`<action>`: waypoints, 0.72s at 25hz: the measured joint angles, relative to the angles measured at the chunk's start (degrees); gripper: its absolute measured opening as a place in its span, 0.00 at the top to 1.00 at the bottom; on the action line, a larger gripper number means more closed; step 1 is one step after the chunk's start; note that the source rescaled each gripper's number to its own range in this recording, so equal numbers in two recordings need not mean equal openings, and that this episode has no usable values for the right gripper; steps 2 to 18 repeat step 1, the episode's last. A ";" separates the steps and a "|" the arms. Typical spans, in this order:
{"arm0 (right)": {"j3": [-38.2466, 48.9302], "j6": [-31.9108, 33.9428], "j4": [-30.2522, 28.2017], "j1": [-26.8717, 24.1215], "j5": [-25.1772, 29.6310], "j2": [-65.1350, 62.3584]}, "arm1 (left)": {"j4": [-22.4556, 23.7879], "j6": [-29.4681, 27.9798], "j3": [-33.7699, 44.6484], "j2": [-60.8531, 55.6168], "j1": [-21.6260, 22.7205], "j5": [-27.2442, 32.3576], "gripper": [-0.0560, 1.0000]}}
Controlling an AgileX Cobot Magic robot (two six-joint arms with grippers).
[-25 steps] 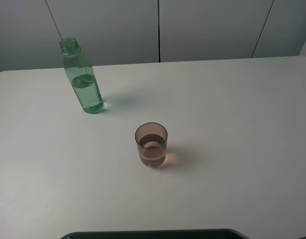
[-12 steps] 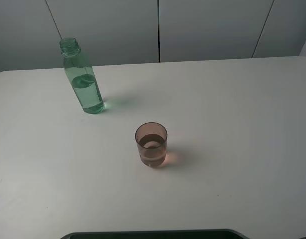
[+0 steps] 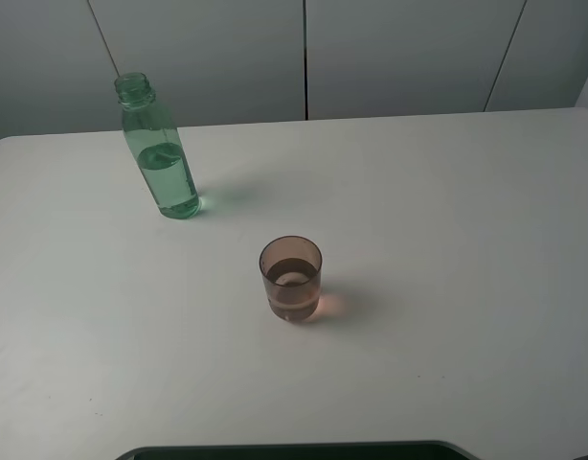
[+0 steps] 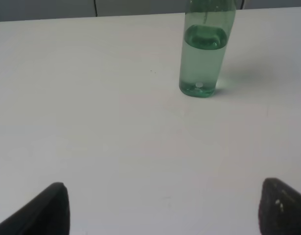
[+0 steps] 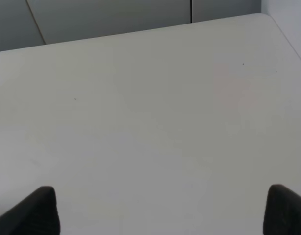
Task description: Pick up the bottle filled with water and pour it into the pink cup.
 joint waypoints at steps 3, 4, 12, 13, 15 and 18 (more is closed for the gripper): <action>0.00 0.00 0.00 0.00 0.00 0.00 | 0.00 0.00 0.00 0.00 0.00 0.00 0.07; 0.00 0.00 0.00 0.00 0.00 0.00 | 0.00 0.00 0.00 0.00 0.00 0.00 0.07; 0.00 0.00 0.00 0.00 0.00 0.00 | 0.00 0.00 0.00 0.00 0.00 0.00 0.07; 0.00 0.00 0.00 0.00 0.00 0.00 | 0.00 0.00 0.00 0.00 0.00 0.00 0.07; 0.00 0.00 0.00 0.00 0.00 0.00 | 0.00 0.00 0.00 0.00 0.00 0.00 0.07; 0.00 0.00 0.00 0.00 0.00 0.00 | 0.00 0.00 0.00 0.00 0.00 0.00 0.07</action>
